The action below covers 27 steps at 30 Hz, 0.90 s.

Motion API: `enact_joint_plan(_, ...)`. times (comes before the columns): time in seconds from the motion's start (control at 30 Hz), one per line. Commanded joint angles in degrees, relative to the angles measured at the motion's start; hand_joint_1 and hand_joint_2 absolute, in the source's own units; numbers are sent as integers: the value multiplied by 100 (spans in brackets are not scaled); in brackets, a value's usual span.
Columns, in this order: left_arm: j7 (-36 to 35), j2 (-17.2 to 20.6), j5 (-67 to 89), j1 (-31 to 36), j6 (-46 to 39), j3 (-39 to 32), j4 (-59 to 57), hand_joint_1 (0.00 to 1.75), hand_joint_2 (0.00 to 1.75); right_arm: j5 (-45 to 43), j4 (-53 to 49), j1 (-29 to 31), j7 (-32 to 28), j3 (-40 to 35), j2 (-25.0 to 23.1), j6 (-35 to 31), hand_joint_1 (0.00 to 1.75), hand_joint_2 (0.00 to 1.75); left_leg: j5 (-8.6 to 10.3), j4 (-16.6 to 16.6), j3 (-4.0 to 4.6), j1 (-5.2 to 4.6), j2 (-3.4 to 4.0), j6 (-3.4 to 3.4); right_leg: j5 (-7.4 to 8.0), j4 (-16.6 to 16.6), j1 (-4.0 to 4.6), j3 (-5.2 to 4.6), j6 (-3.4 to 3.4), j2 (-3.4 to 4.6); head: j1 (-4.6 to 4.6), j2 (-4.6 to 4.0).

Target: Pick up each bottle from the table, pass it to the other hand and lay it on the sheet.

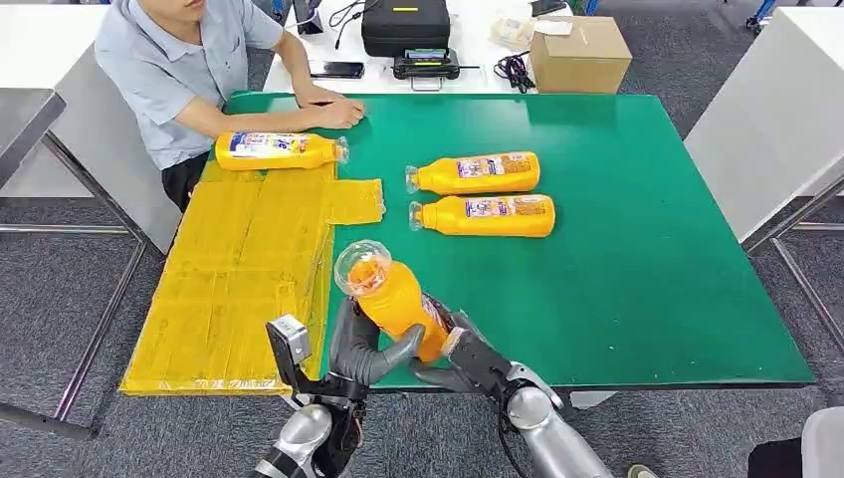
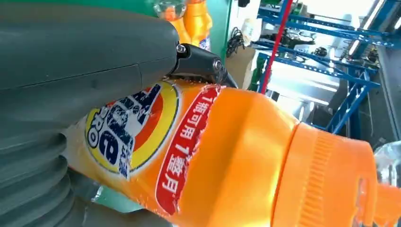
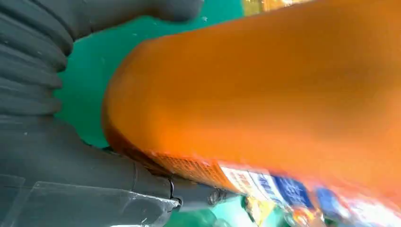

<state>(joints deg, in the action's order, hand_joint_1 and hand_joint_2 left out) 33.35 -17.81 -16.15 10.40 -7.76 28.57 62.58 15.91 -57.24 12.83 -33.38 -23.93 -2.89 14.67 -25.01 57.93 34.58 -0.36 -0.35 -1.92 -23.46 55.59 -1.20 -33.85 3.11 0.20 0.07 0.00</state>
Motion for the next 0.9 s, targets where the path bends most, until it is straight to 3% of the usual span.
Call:
enact_joint_plan(0.03,108,47,243,249,-122,110,-14,175,175,-67,609,258,47,-194,-32,59,0,175,-9,2,-22,8,5,12,-7,0,10,22,-15,0,0,0)
enact_joint_plan(0.33,228,60,674,227,-415,50,-11,175,175,-109,605,196,96,-199,10,34,0,175,-9,0,-25,10,3,13,-7,-4,11,27,-15,-2,0,0)
enact_joint_plan(0.43,352,195,2074,118,-1522,19,385,175,175,-42,537,34,148,-94,76,-185,0,175,-7,-1,-22,8,-3,11,-8,-4,9,24,-14,-7,0,0)
enact_joint_plan(0.5,-512,439,4849,4,-2803,-39,635,175,175,173,445,-79,180,111,119,-565,0,175,-12,-1,-30,11,-2,14,-12,-4,12,32,-17,-7,0,0)
enact_joint_plan(0.6,-1717,574,7202,-155,-3221,-651,675,175,175,478,284,-157,217,522,51,-1136,0,175,-8,-10,-35,7,3,14,-8,-11,8,34,-16,-1,2,0)
enact_joint_plan(0.67,-1673,491,7684,-181,-3224,-1179,809,175,175,702,183,-143,264,705,-35,-1312,0,175,-4,-10,-21,1,15,10,-1,-7,2,16,-12,12,0,0)
enact_joint_plan(0.77,-1646,510,7663,-120,-3215,-1235,751,175,175,742,136,-145,282,737,-53,-1314,0,175,-7,-1,-14,5,23,12,-1,0,6,8,-14,17,0,0)
enact_joint_plan(0.9,-1631,335,8644,-200,-3224,-1844,1284,175,175,1146,-77,-231,331,953,-145,-1752,0,175,-12,2,-28,13,11,19,-10,1,15,24,-22,2,0,0)
